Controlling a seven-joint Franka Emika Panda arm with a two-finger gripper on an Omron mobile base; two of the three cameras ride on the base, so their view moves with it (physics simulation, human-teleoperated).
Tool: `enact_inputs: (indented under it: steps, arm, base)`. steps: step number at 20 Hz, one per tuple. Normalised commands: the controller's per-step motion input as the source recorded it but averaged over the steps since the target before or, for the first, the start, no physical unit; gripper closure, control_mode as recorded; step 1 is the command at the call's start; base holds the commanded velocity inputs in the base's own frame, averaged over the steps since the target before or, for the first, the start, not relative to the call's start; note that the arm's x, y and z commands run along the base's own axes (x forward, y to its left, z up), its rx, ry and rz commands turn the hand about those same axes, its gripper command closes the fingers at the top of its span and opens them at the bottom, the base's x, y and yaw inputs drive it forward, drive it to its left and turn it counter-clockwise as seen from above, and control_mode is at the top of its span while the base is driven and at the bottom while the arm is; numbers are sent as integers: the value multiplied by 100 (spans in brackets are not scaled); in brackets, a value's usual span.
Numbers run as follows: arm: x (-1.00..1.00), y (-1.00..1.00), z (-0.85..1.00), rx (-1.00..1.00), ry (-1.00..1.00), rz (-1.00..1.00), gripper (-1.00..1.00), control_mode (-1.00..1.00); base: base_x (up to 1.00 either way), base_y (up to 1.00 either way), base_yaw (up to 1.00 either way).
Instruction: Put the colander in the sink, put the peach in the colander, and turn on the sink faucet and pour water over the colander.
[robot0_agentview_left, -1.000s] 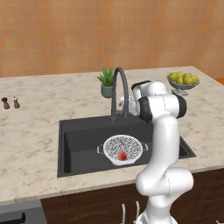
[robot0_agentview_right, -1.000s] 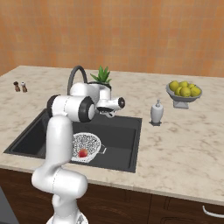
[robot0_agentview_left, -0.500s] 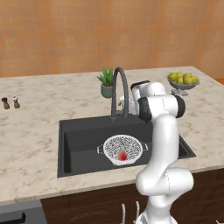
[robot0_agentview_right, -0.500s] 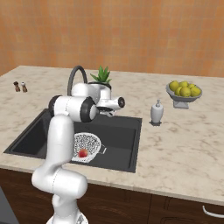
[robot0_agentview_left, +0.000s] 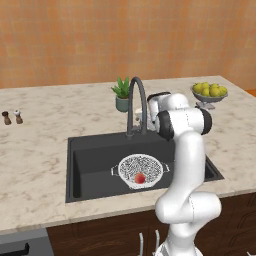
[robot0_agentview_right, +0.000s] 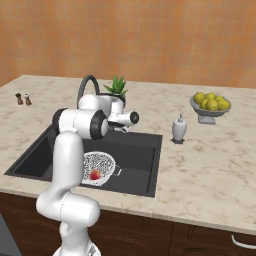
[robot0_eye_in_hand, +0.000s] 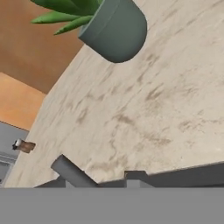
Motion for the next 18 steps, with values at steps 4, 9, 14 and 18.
enact_inputs:
  steps: [4,9,14,18]
  arm:
    - [-12,-79,0,0,-4,-13,100,-100]
    - [-20,-98,0,0,-3,-14,100,-100]
    - [-33,-97,0,0,-2,-13,100,-100]
    - [-32,-89,0,2,0,-11,100,-100]
  base:
    - [0,0,0]
    - [0,0,0]
    - [0,0,0]
    - [0,0,0]
